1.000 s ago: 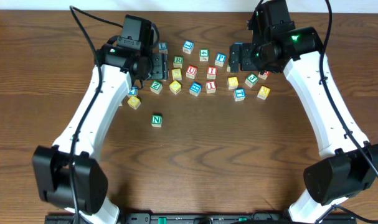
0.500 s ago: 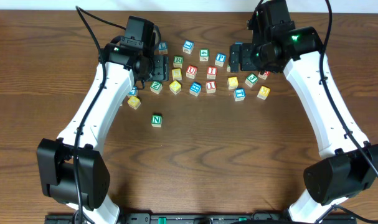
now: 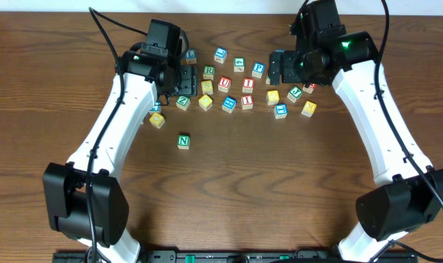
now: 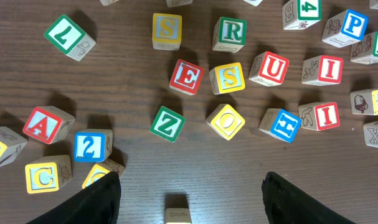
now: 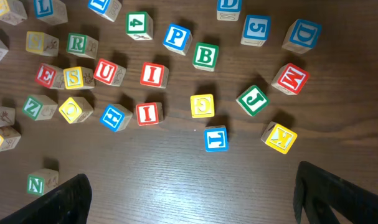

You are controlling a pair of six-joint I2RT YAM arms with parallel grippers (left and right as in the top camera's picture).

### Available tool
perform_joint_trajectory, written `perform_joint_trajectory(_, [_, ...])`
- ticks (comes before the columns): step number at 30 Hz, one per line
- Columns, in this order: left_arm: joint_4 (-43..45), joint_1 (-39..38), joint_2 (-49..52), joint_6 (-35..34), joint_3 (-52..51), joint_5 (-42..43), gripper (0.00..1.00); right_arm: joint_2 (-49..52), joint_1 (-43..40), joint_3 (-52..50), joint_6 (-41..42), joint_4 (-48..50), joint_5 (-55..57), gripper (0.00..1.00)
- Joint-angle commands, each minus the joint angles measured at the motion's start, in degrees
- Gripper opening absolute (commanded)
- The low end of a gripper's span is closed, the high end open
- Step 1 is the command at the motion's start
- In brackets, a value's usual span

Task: Spell out NEURIPS
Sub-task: 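Move the left gripper back over the cluster toward the red E block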

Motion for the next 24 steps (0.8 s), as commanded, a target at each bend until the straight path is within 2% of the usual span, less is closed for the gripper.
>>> perform_joint_trajectory(1, [-0.02, 0.13, 0.22, 1.01, 1.38, 0.09, 0.72, -0.76, 0.48, 0.98, -0.74, -0.04, -0.15, 0.99])
perform_joint_trajectory(20, [0.9, 0.2, 0.22, 3.23, 1.38, -2.73, 0.72, -0.76, 0.48, 0.98, -0.74, -0.04, -0.15, 0.99])
perform_joint_trajectory(24, [0.94, 0.2, 0.24, 5.6, 1.38, -2.71, 0.72, -0.76, 0.48, 0.98, -0.74, -0.04, -0.15, 0.99])
